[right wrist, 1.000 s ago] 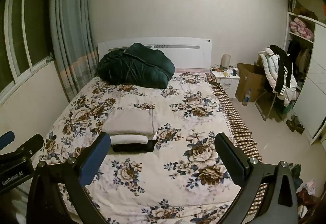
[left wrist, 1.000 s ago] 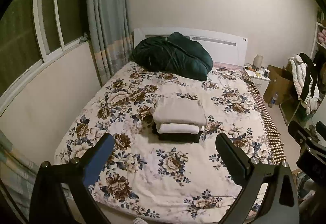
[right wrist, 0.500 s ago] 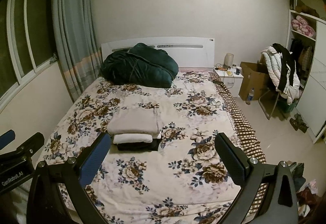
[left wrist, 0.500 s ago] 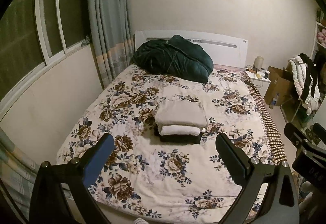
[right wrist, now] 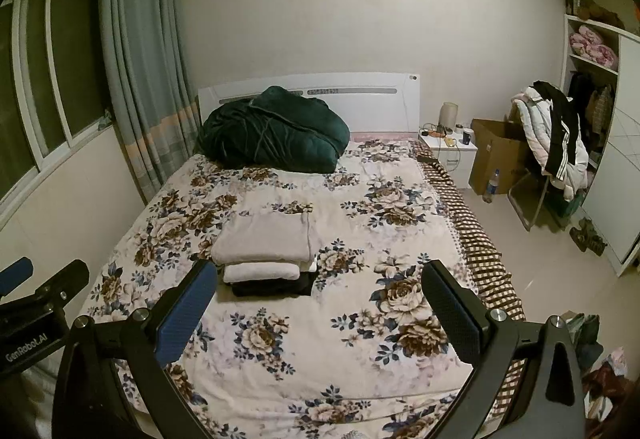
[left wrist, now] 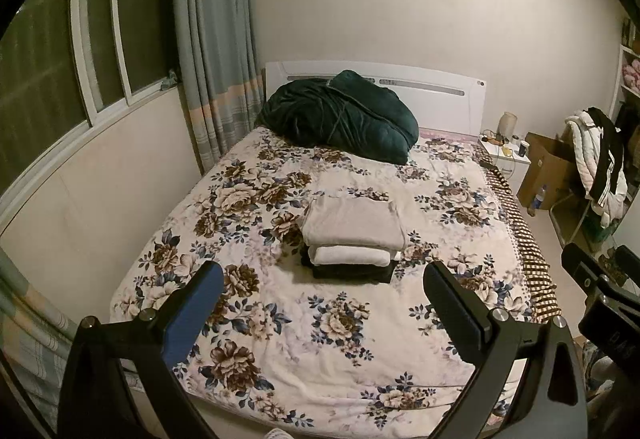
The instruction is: Fold small clothes
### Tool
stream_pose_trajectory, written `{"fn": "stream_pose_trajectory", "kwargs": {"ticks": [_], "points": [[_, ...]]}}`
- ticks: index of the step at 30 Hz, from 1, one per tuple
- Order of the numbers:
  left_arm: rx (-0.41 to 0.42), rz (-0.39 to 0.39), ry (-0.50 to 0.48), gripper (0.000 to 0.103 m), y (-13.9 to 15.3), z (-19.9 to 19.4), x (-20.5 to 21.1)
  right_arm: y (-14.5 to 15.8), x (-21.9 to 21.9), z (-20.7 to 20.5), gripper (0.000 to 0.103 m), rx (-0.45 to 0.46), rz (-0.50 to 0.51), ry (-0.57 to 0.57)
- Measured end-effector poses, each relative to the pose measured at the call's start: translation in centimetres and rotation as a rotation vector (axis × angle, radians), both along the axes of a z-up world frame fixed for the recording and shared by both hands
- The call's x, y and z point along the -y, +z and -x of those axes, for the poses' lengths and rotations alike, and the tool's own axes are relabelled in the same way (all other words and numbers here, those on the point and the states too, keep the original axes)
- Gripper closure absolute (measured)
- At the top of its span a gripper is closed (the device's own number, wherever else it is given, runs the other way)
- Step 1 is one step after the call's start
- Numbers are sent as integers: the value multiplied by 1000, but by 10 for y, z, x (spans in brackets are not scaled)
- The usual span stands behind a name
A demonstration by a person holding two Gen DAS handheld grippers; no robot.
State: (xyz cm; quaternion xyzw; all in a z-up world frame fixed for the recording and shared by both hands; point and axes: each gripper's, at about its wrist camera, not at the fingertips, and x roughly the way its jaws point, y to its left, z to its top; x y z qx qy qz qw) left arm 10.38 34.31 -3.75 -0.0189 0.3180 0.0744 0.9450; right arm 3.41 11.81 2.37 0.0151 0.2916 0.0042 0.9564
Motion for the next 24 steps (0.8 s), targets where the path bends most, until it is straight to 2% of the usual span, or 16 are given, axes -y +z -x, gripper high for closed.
{"fn": "stream_pose_trajectory", "kwargs": {"ticks": [24], "points": [[2,3,-3,1,1,1,-2,4,-13,0,0,1,1,0]]}}
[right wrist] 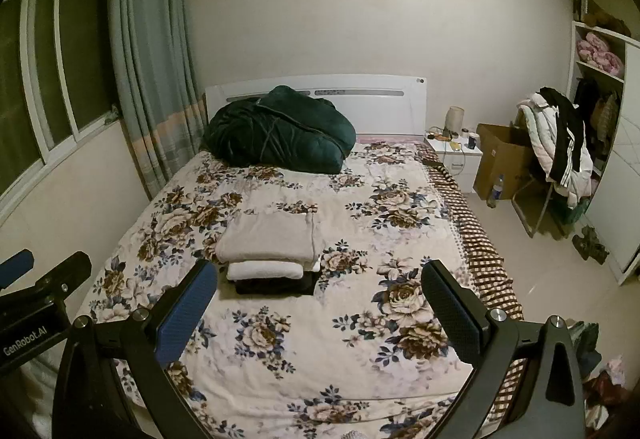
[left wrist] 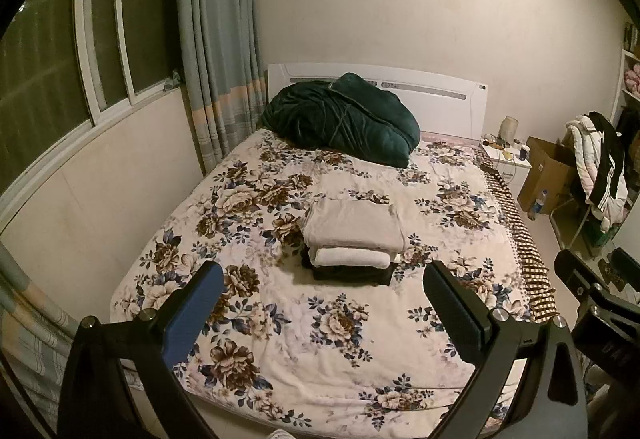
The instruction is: Fold small clothes
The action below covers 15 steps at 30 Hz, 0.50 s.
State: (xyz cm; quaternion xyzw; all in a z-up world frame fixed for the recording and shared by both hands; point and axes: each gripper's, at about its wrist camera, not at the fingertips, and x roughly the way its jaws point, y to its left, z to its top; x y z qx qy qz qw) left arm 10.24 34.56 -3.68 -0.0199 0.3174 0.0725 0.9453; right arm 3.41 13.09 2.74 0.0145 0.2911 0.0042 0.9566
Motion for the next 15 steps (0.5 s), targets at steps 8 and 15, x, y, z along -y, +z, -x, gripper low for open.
{"fn": "stream_pose_trajectory", "kwargs": {"ticks": [8,15], "points": [[0,-2,4,1,0,2,1,-1,-3,-1,0,-1,0,-2],[1,1,5,1,-1,3,2,-1,-3,0,0,-1,-1,-1]]}}
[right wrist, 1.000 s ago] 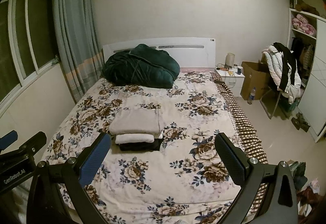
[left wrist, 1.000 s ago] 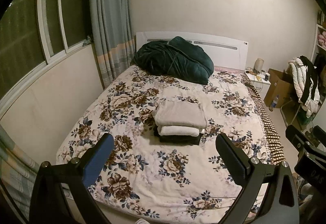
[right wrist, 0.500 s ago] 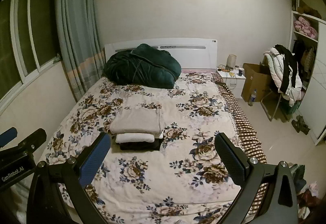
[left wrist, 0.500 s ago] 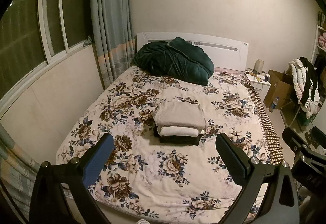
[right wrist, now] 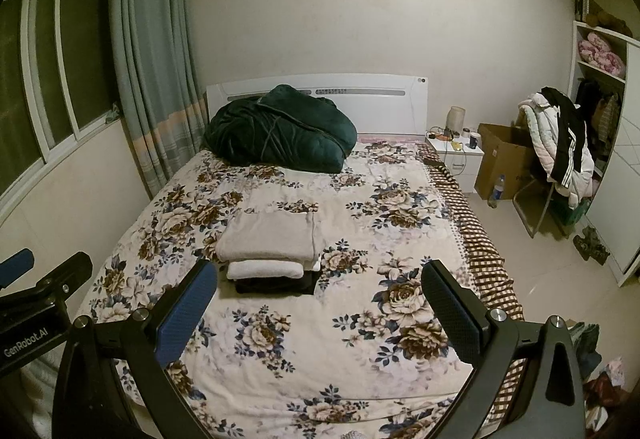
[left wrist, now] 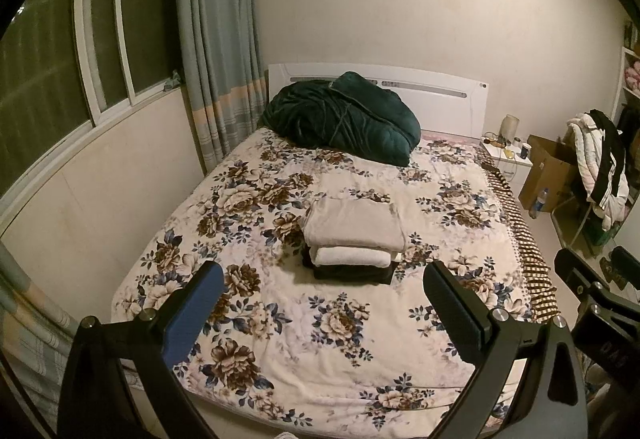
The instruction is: Fold small clothes
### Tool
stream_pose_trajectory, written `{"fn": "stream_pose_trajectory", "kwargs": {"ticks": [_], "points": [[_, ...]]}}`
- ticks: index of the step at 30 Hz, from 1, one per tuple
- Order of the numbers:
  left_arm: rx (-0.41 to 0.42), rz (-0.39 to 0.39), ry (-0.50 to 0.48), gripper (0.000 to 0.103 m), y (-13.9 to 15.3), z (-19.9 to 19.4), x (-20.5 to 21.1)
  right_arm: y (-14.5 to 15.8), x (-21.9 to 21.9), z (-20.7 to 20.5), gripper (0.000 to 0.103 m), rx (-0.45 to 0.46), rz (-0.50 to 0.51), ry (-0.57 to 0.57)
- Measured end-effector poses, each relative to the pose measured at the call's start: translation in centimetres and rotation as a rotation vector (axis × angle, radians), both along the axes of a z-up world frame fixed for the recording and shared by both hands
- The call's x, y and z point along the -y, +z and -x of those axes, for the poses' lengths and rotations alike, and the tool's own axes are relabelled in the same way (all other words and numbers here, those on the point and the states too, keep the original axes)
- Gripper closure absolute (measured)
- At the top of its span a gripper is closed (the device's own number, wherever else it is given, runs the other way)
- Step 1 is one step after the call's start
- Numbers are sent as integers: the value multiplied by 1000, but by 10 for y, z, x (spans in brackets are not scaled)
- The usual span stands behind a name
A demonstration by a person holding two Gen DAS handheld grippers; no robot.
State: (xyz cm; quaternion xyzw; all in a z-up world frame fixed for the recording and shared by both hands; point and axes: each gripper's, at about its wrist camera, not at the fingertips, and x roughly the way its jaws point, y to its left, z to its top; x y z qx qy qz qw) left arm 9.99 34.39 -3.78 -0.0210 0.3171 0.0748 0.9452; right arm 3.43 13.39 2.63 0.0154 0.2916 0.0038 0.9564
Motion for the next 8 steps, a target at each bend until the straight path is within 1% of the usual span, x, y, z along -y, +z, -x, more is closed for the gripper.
{"fn": "stream_pose_trajectory", "kwargs": {"ticks": [5,8], "points": [[4,-3,-1,1,0,-1,-2,0,-1,0,0,0,4,2],[11,-8,7,1,6,3,-2,0,-3,0,0,-2,0,-1]]}}
